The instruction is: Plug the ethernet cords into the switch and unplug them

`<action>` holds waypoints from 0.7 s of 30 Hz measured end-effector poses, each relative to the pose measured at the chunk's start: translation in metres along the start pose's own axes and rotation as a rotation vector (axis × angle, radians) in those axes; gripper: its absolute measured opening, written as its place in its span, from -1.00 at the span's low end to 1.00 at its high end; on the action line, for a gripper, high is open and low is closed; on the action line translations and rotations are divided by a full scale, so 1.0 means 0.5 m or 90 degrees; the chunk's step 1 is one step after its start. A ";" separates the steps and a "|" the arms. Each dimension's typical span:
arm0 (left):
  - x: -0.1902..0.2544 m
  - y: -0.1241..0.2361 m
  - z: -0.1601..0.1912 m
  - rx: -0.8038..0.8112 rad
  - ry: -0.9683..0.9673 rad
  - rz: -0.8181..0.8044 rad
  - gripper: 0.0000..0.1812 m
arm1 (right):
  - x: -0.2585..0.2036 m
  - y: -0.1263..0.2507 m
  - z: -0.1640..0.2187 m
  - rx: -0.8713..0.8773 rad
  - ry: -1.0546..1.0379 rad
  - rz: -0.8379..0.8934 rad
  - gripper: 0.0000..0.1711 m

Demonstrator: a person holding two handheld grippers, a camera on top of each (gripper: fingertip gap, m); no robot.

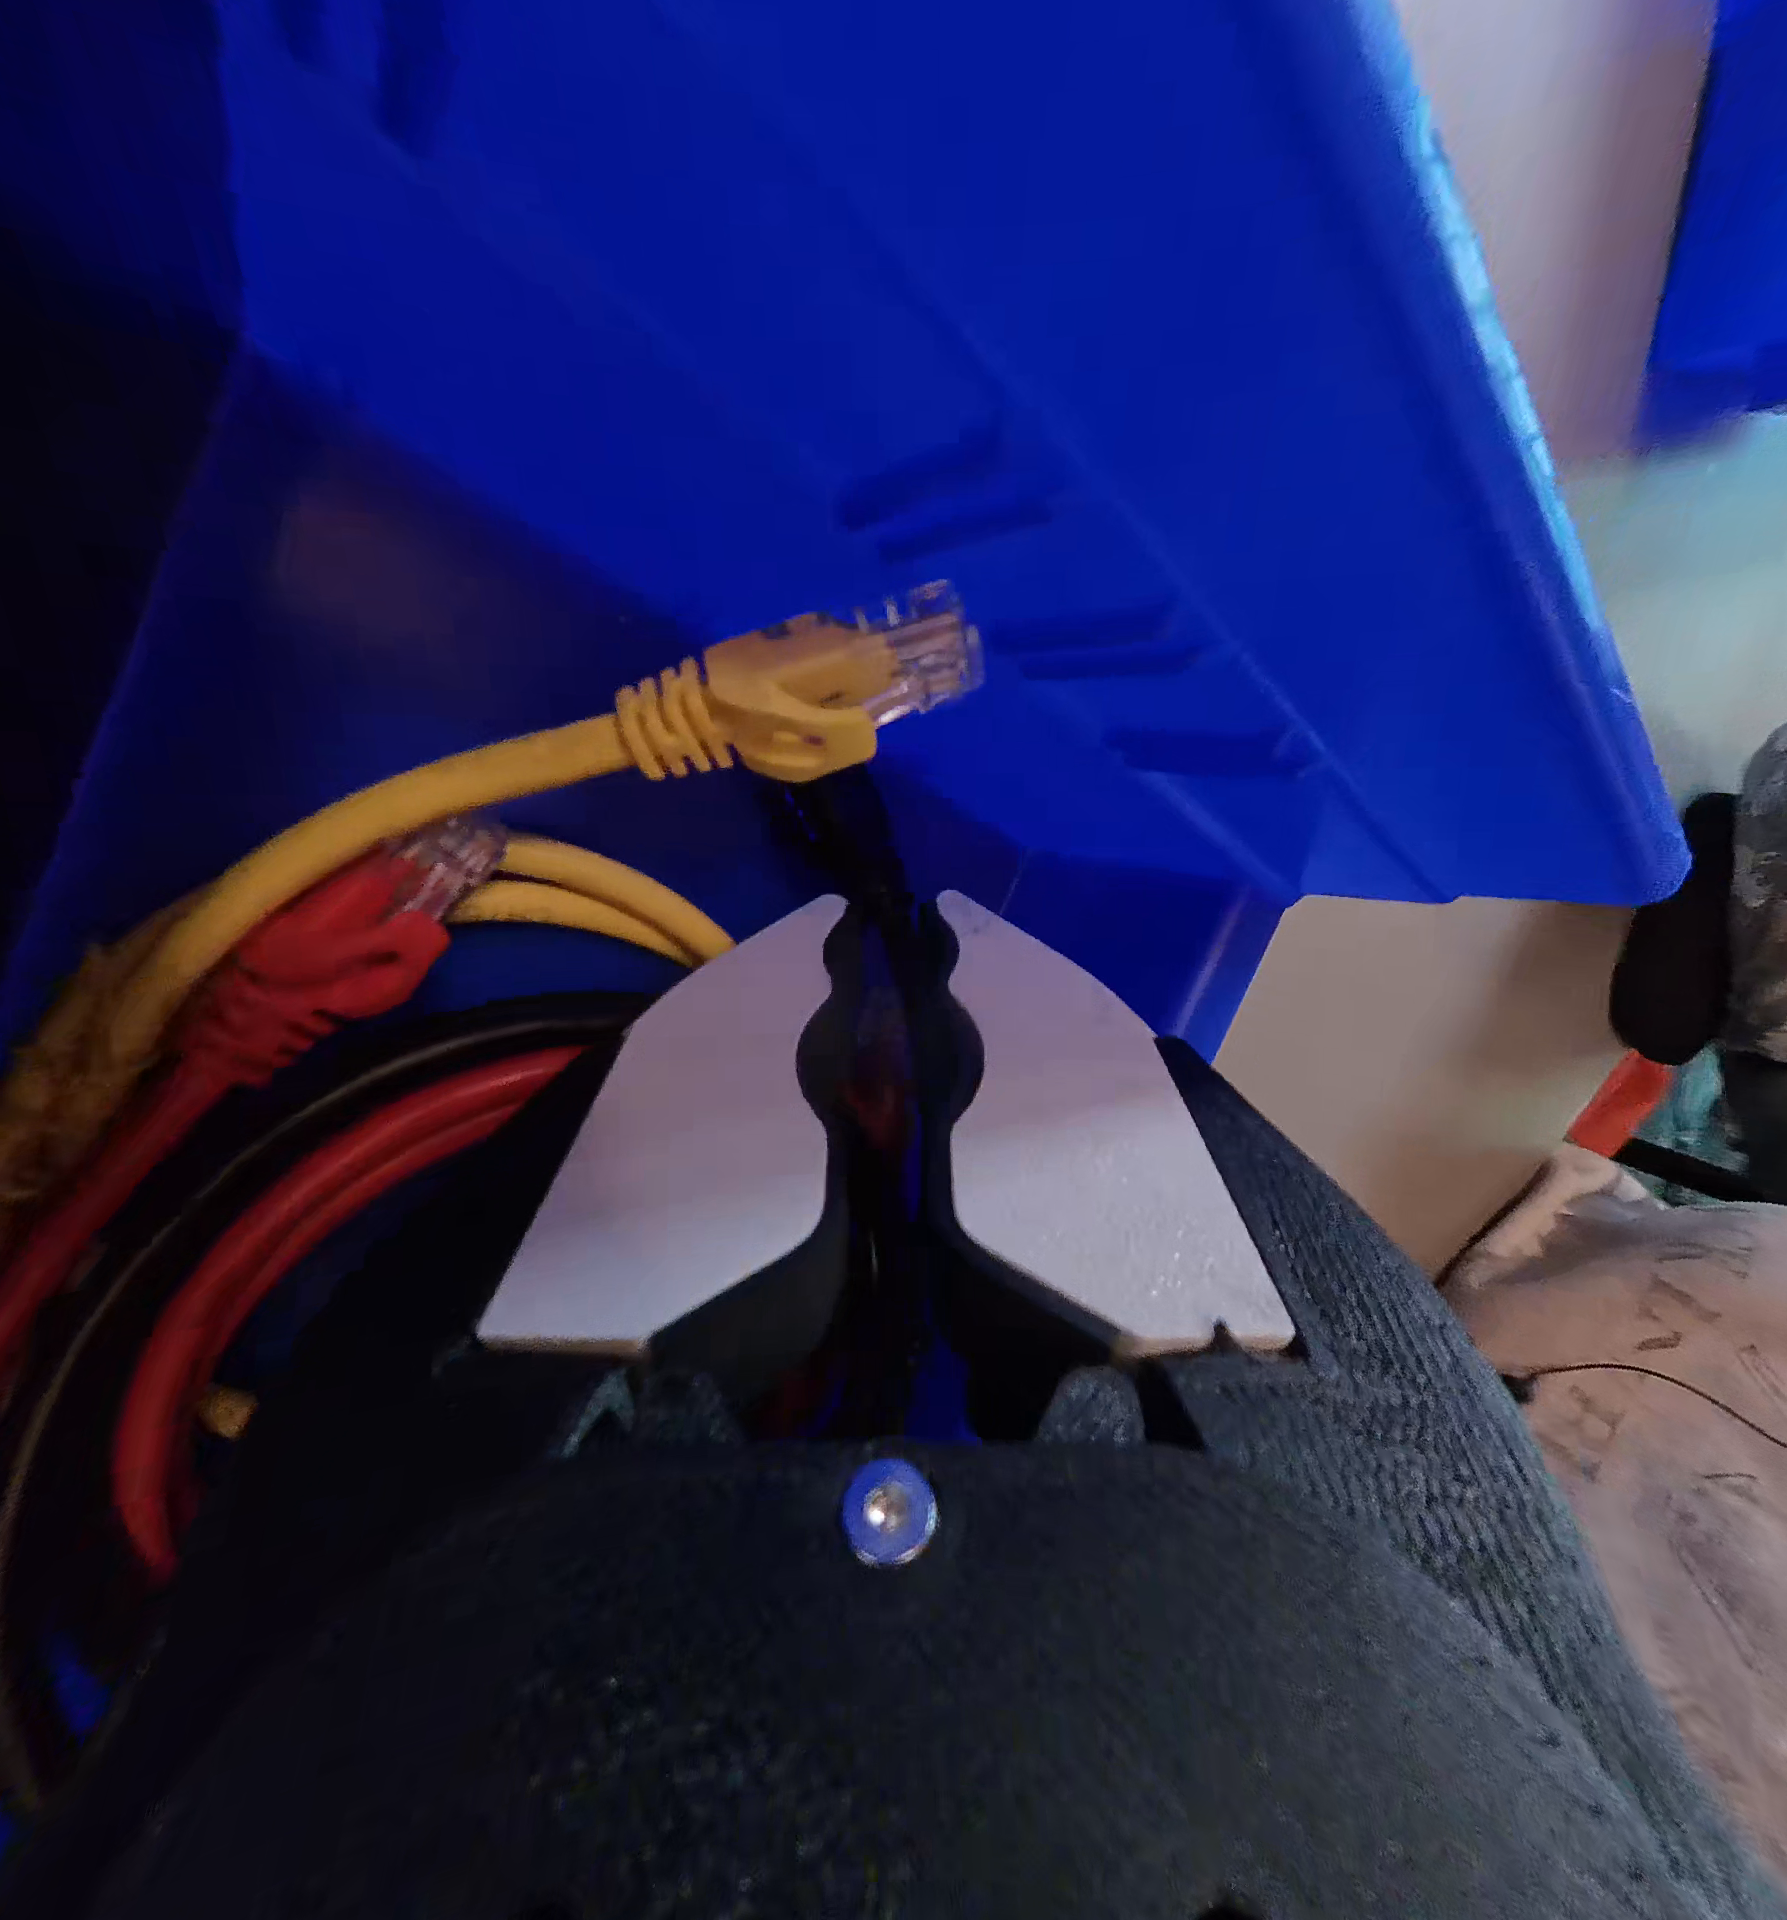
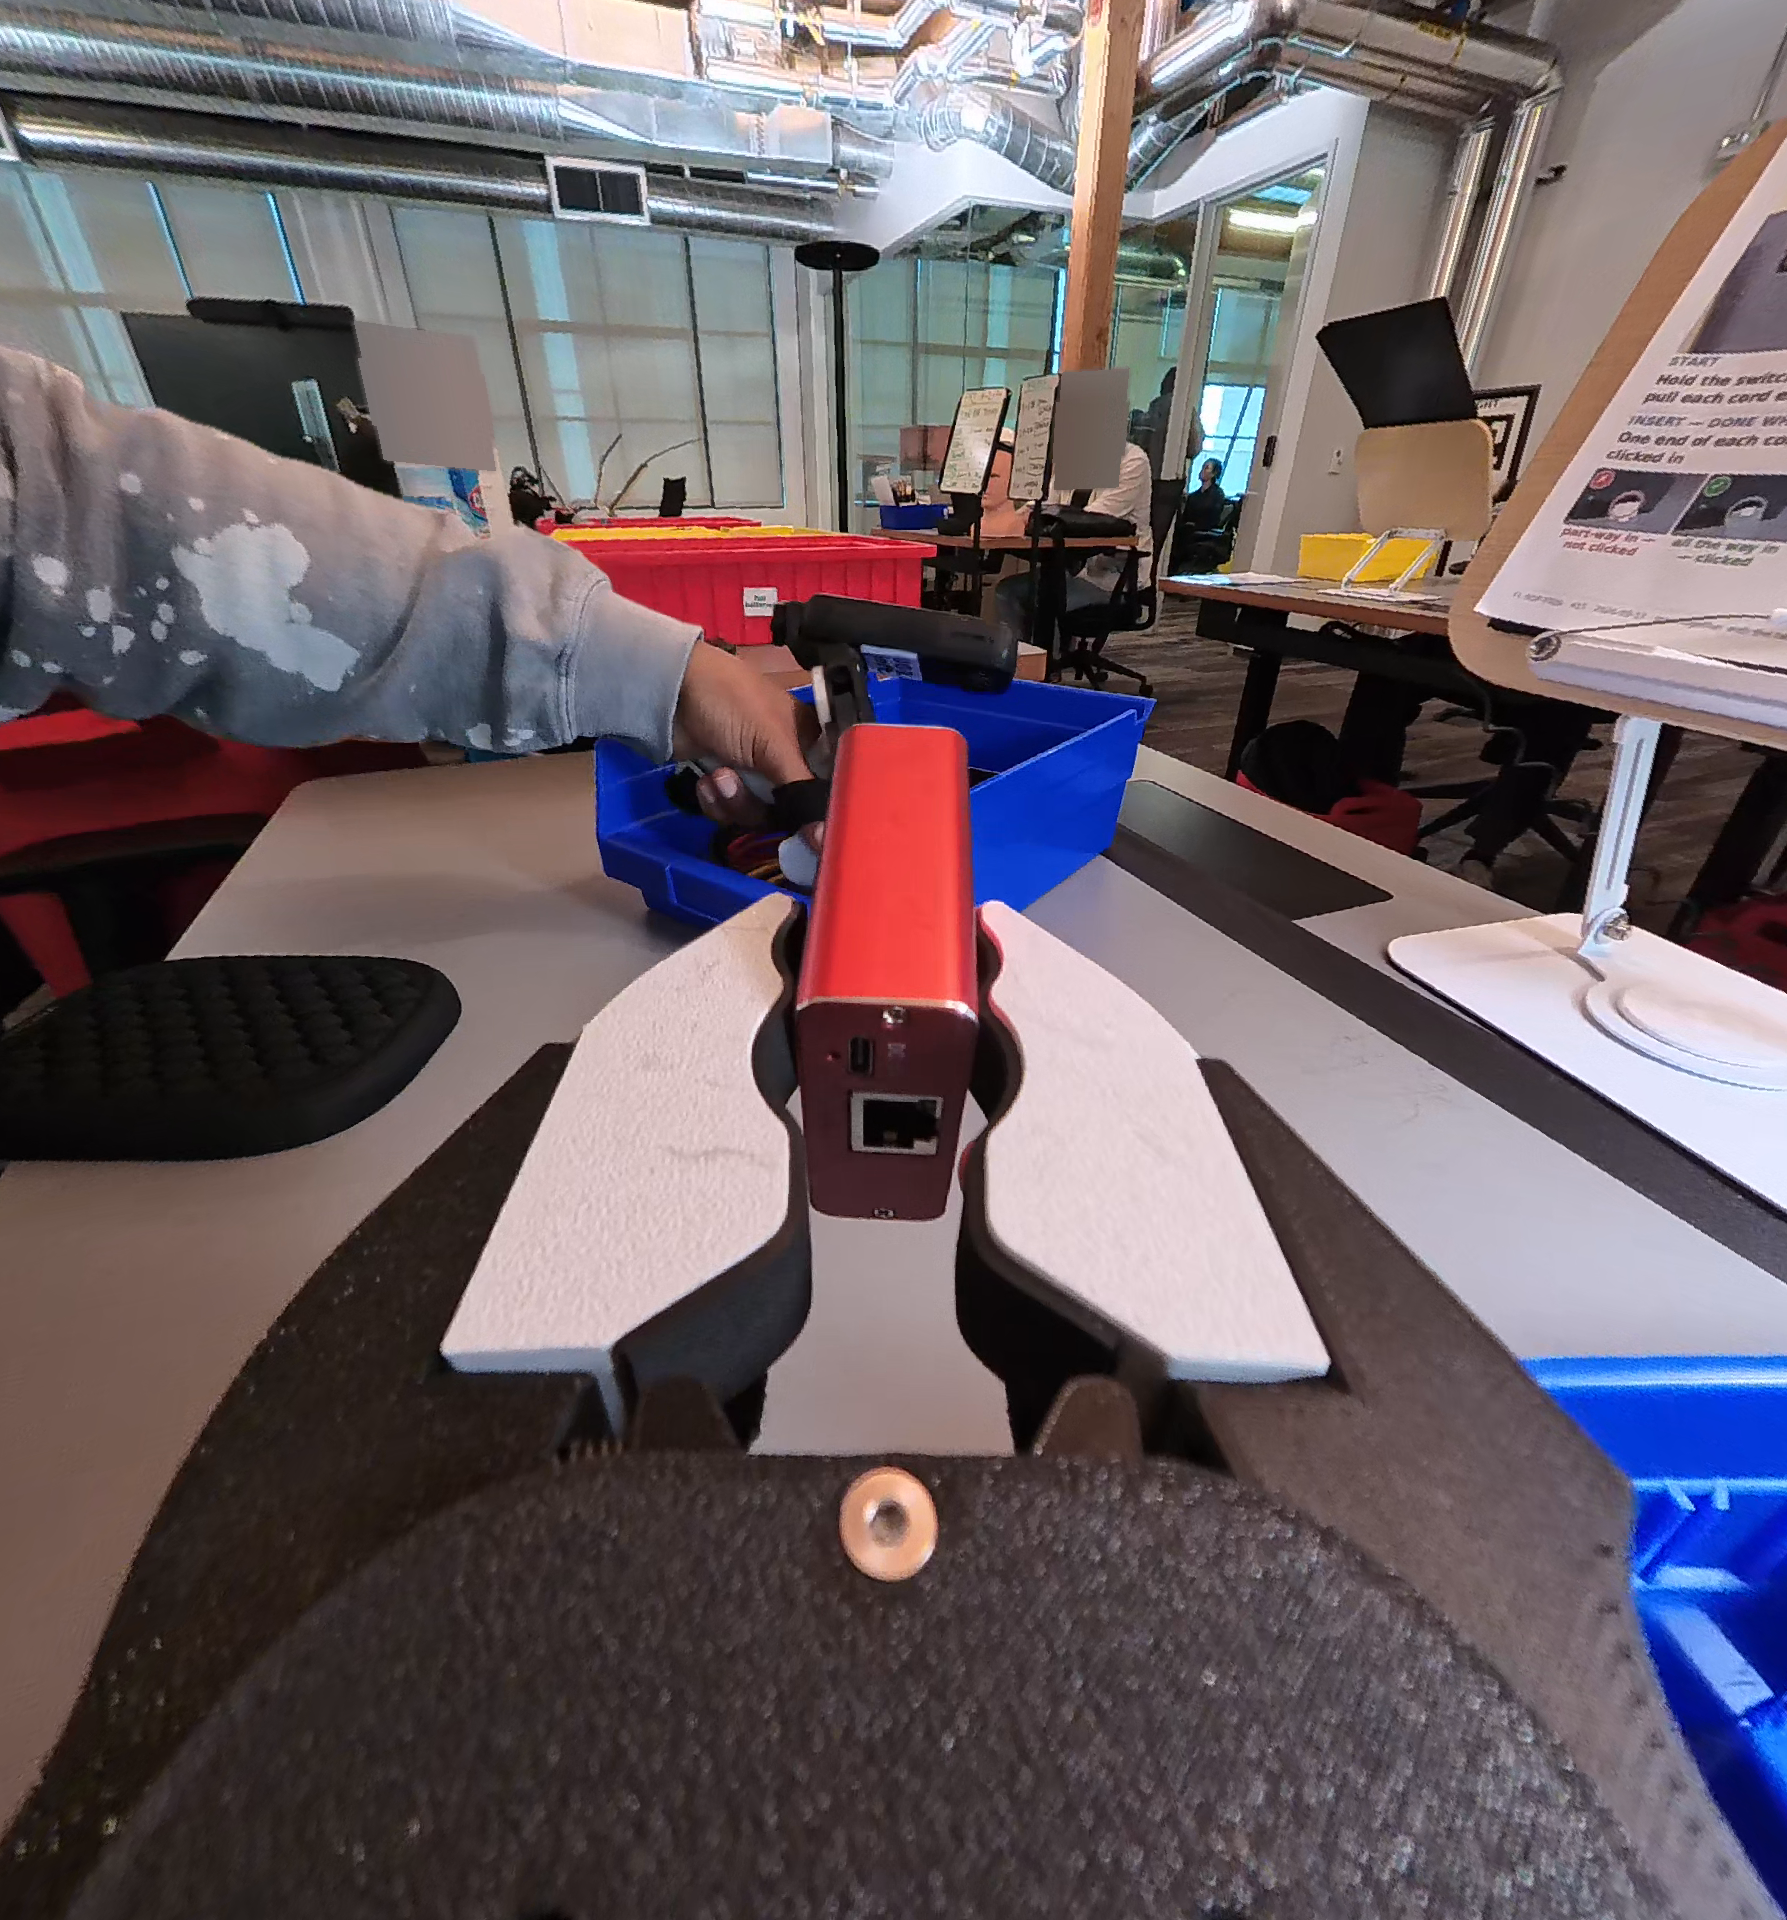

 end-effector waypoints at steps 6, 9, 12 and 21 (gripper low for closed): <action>0.018 0.072 0.000 0.091 -0.162 -0.128 -0.89 | 0.002 0.007 -0.002 -0.004 0.010 0.001 -0.68; 0.062 0.115 0.016 0.140 -0.278 -0.204 -0.89 | -0.001 0.009 -0.005 -0.004 -0.007 -0.035 -0.68; 0.111 0.147 0.035 0.158 -0.400 -0.296 -0.89 | -0.012 0.011 -0.010 -0.013 -0.032 -0.100 -0.68; 0.288 0.150 0.056 0.116 -0.702 -0.445 -0.90 | -0.044 0.029 -0.021 -0.009 -0.148 -0.292 -0.68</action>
Point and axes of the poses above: each gripper's, where its closed fingertips meet, y back along the fingers, z out of its underside, x = y × z across the jaws, the point moved 5 cm from there along y, back along the fingers, and after that the axes turned 4 degrees about -z, right-handed, at the moved point
